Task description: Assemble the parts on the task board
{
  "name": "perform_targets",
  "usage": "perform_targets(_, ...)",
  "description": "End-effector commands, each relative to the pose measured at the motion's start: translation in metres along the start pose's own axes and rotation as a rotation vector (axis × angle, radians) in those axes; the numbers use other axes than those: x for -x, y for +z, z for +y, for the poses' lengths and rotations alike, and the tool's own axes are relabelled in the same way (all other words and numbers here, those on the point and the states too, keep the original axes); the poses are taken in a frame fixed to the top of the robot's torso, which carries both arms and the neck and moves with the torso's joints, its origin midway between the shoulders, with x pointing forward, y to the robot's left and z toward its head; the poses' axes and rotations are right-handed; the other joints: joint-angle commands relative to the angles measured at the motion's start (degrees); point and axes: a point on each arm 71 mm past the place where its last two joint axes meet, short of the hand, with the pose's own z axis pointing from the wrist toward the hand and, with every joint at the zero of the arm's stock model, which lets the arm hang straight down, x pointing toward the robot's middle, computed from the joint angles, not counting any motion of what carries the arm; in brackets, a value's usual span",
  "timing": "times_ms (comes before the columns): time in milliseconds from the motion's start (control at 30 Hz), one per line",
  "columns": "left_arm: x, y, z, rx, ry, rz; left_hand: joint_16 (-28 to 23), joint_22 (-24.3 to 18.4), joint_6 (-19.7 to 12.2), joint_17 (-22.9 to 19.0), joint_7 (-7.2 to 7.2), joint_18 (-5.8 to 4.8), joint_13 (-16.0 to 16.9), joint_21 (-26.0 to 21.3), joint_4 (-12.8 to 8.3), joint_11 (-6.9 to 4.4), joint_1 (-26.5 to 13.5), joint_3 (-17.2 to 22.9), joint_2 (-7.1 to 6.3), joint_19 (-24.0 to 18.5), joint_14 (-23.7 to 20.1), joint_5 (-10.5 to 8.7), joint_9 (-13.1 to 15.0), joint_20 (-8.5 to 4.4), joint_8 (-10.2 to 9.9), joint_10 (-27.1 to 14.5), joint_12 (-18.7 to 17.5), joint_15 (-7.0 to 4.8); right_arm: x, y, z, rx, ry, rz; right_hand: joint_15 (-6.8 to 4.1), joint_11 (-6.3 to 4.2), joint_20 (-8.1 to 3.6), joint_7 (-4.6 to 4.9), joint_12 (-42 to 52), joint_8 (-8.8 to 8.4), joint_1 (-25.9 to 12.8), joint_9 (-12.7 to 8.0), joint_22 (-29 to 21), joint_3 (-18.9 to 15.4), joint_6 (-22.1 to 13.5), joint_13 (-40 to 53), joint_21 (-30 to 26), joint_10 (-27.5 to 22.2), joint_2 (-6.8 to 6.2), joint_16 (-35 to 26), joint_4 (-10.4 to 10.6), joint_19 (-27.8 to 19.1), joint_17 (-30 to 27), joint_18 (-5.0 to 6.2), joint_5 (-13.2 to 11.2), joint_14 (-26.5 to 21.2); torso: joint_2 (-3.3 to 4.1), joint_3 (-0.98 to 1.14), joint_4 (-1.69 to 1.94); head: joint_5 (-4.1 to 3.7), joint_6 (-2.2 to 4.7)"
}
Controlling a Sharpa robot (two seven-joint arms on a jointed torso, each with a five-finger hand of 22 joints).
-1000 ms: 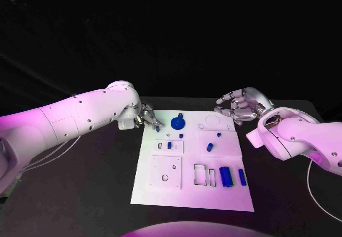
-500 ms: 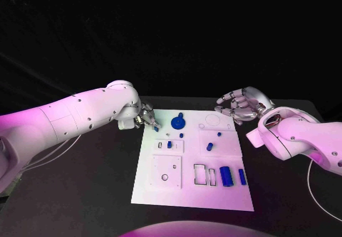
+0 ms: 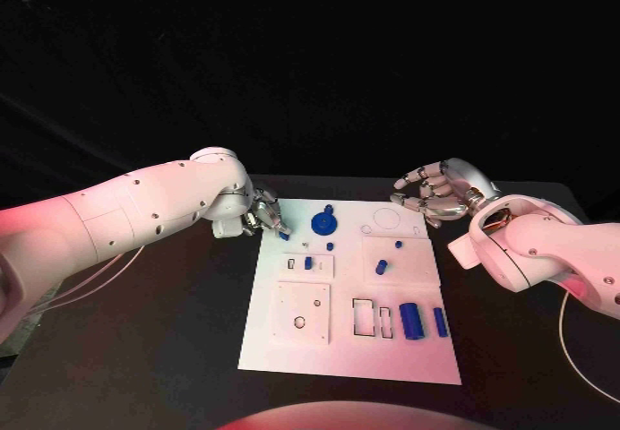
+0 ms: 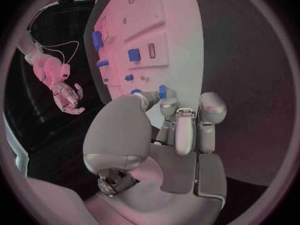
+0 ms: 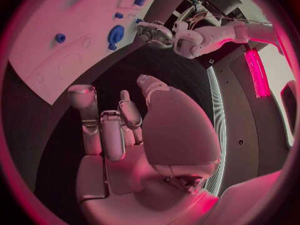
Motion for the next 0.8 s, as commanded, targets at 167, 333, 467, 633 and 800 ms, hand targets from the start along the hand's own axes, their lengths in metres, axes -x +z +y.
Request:
perform_targets(167,-0.007,-0.015,-0.002,-0.104,-0.098,-0.017,0.5,0.8,0.4,6.3,-0.10,0.35,0.2,0.8,-11.2,-0.31,-2.4,12.8,-1.22,0.7,3.7,0.51,1.3,0.05,0.8,1.0,0.4,0.22,0.000,0.000,0.000,0.010,-0.011,0.000,-0.39,-0.08,0.03,-0.07,0.0,0.20,-0.5,0.1,0.1,0.1,-0.3,0.1,0.0,-0.1,-0.18,-0.1,-0.2,-0.3,2.4,0.40,0.1,2.9,-0.05,-0.01,0.09,0.01,-0.06)
perform_targets(333,-0.015,-0.028,-0.004,-0.146,-0.102,-0.026,0.5,1.6,0.7,6.4,-0.22,0.22,0.3,1.2,-12.1,-0.45,-3.3,14.3,-1.75,1.2,3.8,0.69,1.4,-0.05,1.1,1.5,0.5,0.10,0.001,-0.001,0.000,0.013,-0.011,-0.005,-0.39,-0.08,0.03,-0.07,0.0,0.20,-0.5,0.1,0.1,0.1,-0.3,0.1,0.0,-0.1,-0.18,-0.1,-0.2,-0.3,2.4,0.40,0.1,2.9,-0.06,-0.01,0.14,0.10,-0.05)
perform_targets(467,-0.021,-0.035,-0.006,-0.164,-0.081,-0.045,0.6,2.0,1.0,6.5,-0.31,0.15,0.6,1.5,-12.6,-0.54,-3.8,15.1,-2.17,1.4,3.8,0.91,1.5,-0.13,1.3,1.9,0.7,0.02,0.001,-0.001,-0.001,0.013,-0.010,-0.007,-0.42,-0.10,0.01,-0.08,0.2,0.28,-0.5,0.1,0.1,0.1,-0.3,0.2,0.0,0.1,-0.15,-0.1,-0.2,-0.2,2.4,0.39,0.1,2.9,-0.07,-0.04,0.11,0.20,-0.19)
perform_targets(633,-0.029,-0.038,-0.004,-0.164,-0.043,-0.071,0.6,2.8,1.4,6.6,-0.46,-0.01,1.1,1.9,-13.1,-0.69,-4.5,16.1,-2.59,1.9,3.9,1.19,1.5,-0.24,1.5,2.5,1.0,-0.11,0.001,-0.001,-0.001,0.016,-0.007,-0.012,-0.43,-0.11,0.01,-0.09,0.1,0.32,-0.4,0.1,0.1,0.2,-0.3,0.2,0.0,0.1,-0.14,-0.2,-0.2,-0.2,2.4,0.39,0.1,2.9,-0.16,-0.02,0.19,0.34,-0.28)
perform_targets(800,-0.039,-0.035,-0.004,-0.153,-0.017,-0.072,0.6,3.1,1.7,6.6,-0.58,-0.05,1.0,2.1,-13.4,-0.80,-5.0,16.8,-2.89,2.1,3.9,1.56,1.5,-0.34,1.6,2.7,1.0,-0.21,0.001,-0.001,-0.002,0.018,-0.006,-0.016,-0.43,-0.11,0.01,-0.09,0.1,0.32,-0.4,0.1,0.1,0.2,-0.3,0.2,0.0,0.1,-0.14,-0.2,-0.2,-0.2,2.4,0.39,0.1,2.9,-0.09,-0.06,0.10,0.43,-0.31)
